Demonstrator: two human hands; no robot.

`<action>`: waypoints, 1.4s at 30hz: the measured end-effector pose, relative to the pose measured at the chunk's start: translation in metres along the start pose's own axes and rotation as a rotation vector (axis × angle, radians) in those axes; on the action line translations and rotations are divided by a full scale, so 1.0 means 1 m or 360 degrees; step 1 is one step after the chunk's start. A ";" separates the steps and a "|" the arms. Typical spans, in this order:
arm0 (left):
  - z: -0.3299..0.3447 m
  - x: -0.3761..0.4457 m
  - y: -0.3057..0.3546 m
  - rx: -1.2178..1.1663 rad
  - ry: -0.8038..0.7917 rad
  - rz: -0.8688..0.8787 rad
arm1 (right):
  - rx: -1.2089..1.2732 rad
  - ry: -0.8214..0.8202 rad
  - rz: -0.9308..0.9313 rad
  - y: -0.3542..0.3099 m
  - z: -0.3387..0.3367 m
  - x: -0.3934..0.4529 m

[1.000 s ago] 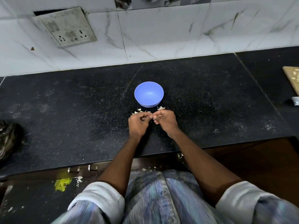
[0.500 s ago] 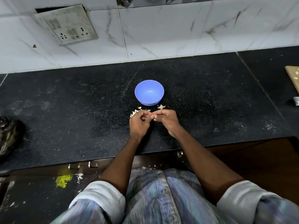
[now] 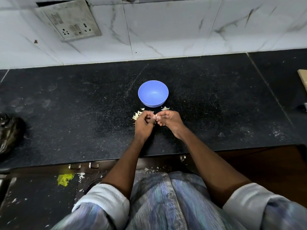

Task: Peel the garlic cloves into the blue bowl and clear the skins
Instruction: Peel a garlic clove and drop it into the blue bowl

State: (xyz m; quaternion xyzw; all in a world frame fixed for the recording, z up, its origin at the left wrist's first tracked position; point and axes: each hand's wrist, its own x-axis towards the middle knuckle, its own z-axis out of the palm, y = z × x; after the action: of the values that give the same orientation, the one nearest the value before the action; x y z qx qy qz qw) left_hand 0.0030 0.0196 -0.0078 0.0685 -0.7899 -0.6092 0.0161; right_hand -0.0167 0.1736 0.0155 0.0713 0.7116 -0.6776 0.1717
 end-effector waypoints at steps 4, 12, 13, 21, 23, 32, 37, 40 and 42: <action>-0.001 0.001 -0.003 -0.0219 -0.0036 -0.0124 | -0.0063 0.0022 0.0028 -0.007 -0.004 0.006; -0.001 0.000 0.002 0.0174 0.0253 0.0188 | -0.0014 -0.0106 0.0260 -0.020 -0.011 0.015; -0.002 0.001 0.001 0.0182 0.0251 0.0215 | 0.0033 -0.0150 0.0318 -0.021 -0.012 0.015; 0.005 0.000 0.002 0.0012 0.0210 0.0039 | 0.0065 -0.0034 0.0298 -0.018 -0.014 0.018; 0.007 -0.001 0.003 -0.0053 0.0213 -0.0010 | 0.0024 0.0008 0.0270 -0.016 -0.013 0.018; 0.010 -0.002 0.003 0.0176 0.0199 0.0156 | 0.0135 0.0002 0.0386 -0.011 -0.016 0.014; 0.011 -0.003 0.000 0.0314 0.0169 0.0146 | 0.0056 -0.0057 0.0435 -0.009 -0.014 0.014; 0.020 0.000 0.003 0.0057 0.0230 -0.0117 | -0.0041 0.0031 0.0286 -0.009 -0.008 0.013; 0.026 0.002 0.004 -0.0219 0.0255 -0.0347 | -0.0054 0.0101 0.0221 -0.011 -0.004 0.011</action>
State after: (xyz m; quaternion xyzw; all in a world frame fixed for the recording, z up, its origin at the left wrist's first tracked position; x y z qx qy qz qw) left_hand -0.0024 0.0451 -0.0109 0.2010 -0.7304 -0.6526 0.0173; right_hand -0.0313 0.1756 0.0218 0.1391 0.7215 -0.6491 0.1968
